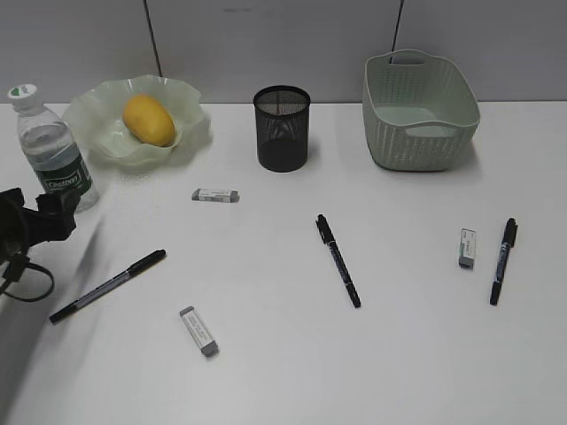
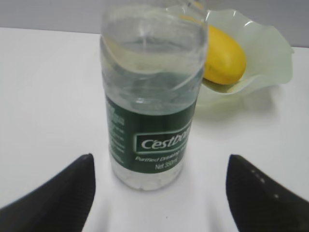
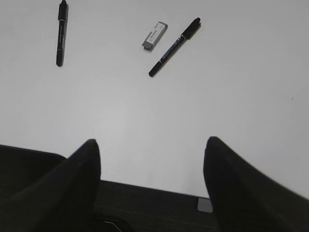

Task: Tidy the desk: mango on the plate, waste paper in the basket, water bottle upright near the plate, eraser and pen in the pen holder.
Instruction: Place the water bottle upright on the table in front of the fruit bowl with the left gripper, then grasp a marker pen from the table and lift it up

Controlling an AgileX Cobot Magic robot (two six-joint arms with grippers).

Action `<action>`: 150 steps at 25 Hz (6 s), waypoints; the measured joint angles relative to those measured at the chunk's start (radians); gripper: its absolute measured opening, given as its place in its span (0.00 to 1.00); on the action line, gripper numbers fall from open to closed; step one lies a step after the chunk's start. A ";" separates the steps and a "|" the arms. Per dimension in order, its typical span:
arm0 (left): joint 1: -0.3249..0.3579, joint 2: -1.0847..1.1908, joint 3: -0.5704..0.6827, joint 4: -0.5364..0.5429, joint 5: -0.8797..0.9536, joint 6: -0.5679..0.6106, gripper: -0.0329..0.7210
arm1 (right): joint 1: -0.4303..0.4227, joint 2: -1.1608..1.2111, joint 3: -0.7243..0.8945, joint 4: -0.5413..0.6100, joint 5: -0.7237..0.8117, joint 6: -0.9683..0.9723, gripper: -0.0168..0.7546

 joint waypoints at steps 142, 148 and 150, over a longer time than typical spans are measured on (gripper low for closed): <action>-0.012 -1.934 -0.109 -0.223 2.274 0.225 0.65 | -0.236 1.831 -0.648 0.107 -0.449 0.309 0.33; -0.012 -1.934 -0.109 -0.223 2.274 0.225 0.64 | -0.236 1.831 -0.650 0.106 -0.448 0.315 0.21; -0.012 -1.934 -0.109 -0.223 2.274 0.225 0.64 | -0.236 1.832 -0.650 0.106 -0.446 0.313 0.21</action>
